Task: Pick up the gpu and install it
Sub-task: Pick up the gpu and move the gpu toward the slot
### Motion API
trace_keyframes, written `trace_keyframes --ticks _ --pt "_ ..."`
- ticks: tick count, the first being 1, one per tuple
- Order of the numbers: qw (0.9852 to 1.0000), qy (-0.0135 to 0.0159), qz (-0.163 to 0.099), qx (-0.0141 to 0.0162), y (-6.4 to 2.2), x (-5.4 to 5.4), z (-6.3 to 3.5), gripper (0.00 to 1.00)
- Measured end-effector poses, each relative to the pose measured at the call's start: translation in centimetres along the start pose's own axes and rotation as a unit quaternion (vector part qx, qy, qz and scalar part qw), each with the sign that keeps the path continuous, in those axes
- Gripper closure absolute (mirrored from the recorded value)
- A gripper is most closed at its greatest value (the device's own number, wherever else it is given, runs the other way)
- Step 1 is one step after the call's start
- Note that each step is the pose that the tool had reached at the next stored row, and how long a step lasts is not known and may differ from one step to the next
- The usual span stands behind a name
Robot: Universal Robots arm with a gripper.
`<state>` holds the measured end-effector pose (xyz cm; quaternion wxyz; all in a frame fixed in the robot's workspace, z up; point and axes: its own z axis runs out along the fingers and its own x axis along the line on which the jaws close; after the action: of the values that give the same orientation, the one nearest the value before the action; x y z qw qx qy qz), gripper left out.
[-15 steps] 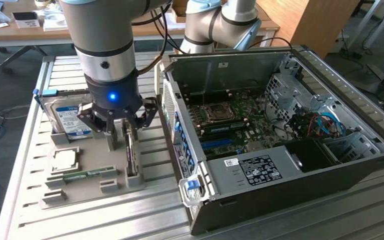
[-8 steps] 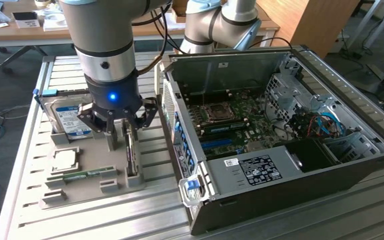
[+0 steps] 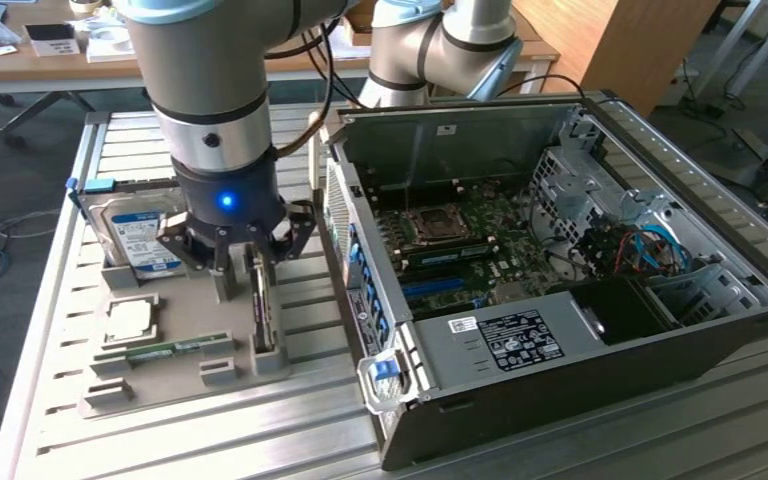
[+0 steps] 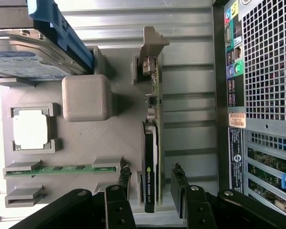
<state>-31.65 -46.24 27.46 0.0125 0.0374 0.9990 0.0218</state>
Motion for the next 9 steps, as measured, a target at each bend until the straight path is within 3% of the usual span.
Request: trace_keyframes --ticks 9 --pt "1.0 0.0 0.0 0.0 -0.04 0.02 0.86 0.53"
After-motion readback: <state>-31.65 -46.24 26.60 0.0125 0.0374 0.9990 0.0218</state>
